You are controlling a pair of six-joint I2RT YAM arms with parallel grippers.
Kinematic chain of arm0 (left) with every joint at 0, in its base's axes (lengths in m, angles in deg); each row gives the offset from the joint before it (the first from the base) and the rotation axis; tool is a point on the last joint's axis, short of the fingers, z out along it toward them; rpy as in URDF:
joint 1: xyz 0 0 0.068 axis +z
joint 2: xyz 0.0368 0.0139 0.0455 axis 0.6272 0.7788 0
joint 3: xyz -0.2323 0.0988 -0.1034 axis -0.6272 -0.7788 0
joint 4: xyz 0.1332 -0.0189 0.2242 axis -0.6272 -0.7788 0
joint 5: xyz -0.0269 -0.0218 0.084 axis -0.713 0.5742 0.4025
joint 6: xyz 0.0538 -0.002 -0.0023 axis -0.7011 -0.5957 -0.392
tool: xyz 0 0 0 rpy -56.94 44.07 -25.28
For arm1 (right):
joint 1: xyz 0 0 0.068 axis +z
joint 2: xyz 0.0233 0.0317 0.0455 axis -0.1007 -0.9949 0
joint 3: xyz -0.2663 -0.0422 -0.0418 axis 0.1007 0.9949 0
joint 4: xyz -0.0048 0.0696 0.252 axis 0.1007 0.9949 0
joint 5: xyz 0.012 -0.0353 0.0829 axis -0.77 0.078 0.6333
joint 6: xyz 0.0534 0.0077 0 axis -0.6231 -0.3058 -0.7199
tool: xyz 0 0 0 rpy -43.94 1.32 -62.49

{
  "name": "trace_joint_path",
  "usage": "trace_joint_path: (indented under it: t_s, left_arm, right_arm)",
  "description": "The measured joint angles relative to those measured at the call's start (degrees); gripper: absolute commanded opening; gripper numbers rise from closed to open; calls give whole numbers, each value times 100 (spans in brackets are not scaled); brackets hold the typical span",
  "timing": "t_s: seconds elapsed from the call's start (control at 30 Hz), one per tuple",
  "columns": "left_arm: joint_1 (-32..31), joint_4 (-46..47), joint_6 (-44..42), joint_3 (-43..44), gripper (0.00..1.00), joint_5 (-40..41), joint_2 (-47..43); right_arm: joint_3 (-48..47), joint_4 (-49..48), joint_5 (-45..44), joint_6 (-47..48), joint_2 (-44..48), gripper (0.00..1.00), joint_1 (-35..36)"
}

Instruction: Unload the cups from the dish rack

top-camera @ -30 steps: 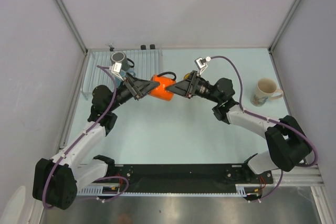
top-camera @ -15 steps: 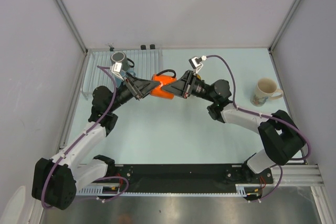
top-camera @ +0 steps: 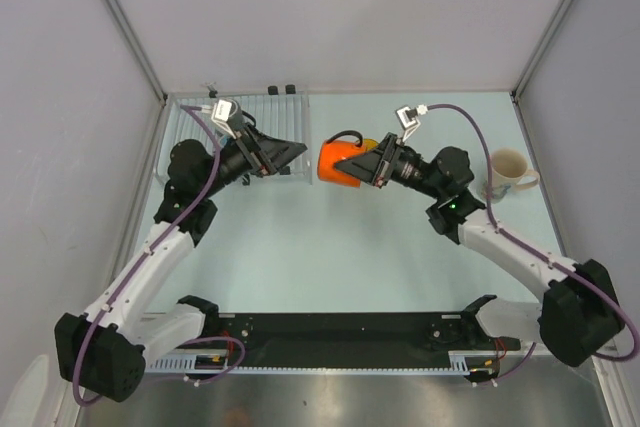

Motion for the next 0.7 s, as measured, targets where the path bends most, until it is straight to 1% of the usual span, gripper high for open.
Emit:
trace_joint_path:
  t_s: [0.03,0.07,0.1,0.13,0.17,0.2,0.3,0.4,0.43,0.47,0.5,0.63,0.7]
  left_arm:
    - [92,-50,-107,13,100,151,-33]
    - [129,-85,-138,13,100,214,-46]
    - [197,-157,-168,13,100,332,-66]
    - [229,-190,-195,11,100,422,-70]
    - [269,-221,-199,9,100,516,-70]
    - [289,-249,-197,0,100,592,-70]
    - [310,-323,-190,-70,99,750,-68]
    - [310,-496,-188,-109,97,833,-48]
    - [310,-566,-188,-127,96,881,-44]
    - [308,-636,-190,-146,92,922,-39]
    - [308,-710,-192,-164,91,960,-37]
    - [245,-1298,-308,-173,88,1340,-35]
    - [157,-1648,-404,-173,88,1561,-35]
  right_arm:
    - [-70,621,-138,289,188,0,-92]
    - [-116,951,-223,444,275,0,-131]
    - [-240,1617,-400,763,413,0,-164]
    - [-337,2039,-518,984,483,0,-164]
    - [-516,2717,-669,1279,575,0,-136]
    - [-627,3115,-776,1482,625,0,-107]
    - [-1233,4732,-1349,2243,710,0,92]
    - [-1740,6028,-2081,2806,678,0,372]
    - [-1875,6422,-2409,2962,649,0,511]
    - [-1985,6791,-2767,3071,599,0,651]
    - [-2039,7071,-3101,3145,540,0,765]
    - [-2065,8185,-4269,3139,149,0,1161]
    - [-1978,8470,-4610,3038,-24,0,1226]
